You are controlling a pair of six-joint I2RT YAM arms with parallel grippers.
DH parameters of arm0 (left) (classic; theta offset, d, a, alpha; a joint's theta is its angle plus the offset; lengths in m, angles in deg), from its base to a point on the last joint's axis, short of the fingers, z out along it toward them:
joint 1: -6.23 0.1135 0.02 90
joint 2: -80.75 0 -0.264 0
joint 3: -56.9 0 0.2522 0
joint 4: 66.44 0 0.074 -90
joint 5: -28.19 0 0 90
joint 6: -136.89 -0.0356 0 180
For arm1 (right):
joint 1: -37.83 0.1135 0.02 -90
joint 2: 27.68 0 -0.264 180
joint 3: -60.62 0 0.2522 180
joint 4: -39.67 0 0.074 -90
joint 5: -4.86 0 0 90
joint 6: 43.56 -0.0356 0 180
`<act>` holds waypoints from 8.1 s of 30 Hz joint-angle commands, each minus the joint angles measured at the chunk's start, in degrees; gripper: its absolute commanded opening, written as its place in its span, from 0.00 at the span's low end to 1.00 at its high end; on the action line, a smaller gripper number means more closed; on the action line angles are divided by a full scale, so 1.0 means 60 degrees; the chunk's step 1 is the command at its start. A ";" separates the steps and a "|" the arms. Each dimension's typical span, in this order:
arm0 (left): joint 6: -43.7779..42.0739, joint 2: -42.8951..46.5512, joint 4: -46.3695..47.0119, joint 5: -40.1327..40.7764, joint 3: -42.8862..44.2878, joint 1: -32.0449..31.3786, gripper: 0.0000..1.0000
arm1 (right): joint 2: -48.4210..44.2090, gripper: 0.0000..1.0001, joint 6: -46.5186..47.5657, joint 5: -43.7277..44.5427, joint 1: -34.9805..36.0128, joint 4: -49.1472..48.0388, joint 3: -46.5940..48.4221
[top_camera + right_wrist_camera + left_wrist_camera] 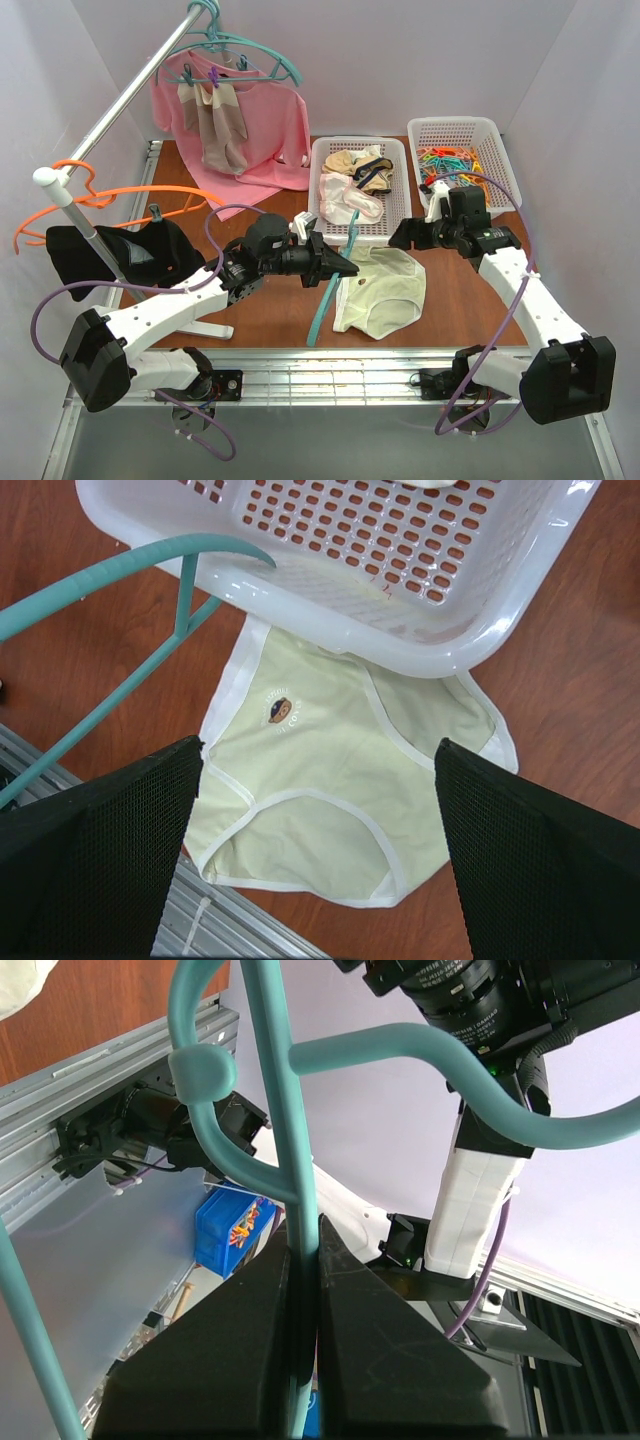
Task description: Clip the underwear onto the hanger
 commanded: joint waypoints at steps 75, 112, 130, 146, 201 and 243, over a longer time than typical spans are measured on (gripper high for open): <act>0.0063 0.0231 0.2583 -0.2290 -0.2109 0.0539 0.00 | 0.1488 0.85 -0.0996 0.2235 0.1149 -0.1269 0.1132; -0.7292 -0.0805 -0.6104 0.2557 0.2460 0.0730 0.87 | 0.1298 0.87 -0.0981 0.2851 0.1135 -0.0331 0.1894; -0.7072 -0.3402 -0.5328 0.2880 0.4176 -0.0457 0.89 | 0.1107 0.87 -0.1054 0.2807 0.1120 -0.0287 0.1455; -0.7262 -0.4779 -0.4683 0.3466 0.4557 -0.1146 0.88 | 0.0698 0.87 -0.1143 0.2705 0.1120 -0.0302 0.1206; -0.4364 -0.2069 -0.1037 -0.3388 0.0604 0.1403 0.00 | 0.1267 0.87 -0.0937 0.2222 0.1105 -0.1063 0.1265; -0.0993 -0.1249 0.3623 -0.4049 -0.2035 0.1638 0.00 | 0.4447 0.01 -0.1567 0.3993 0.1999 -0.0903 0.1557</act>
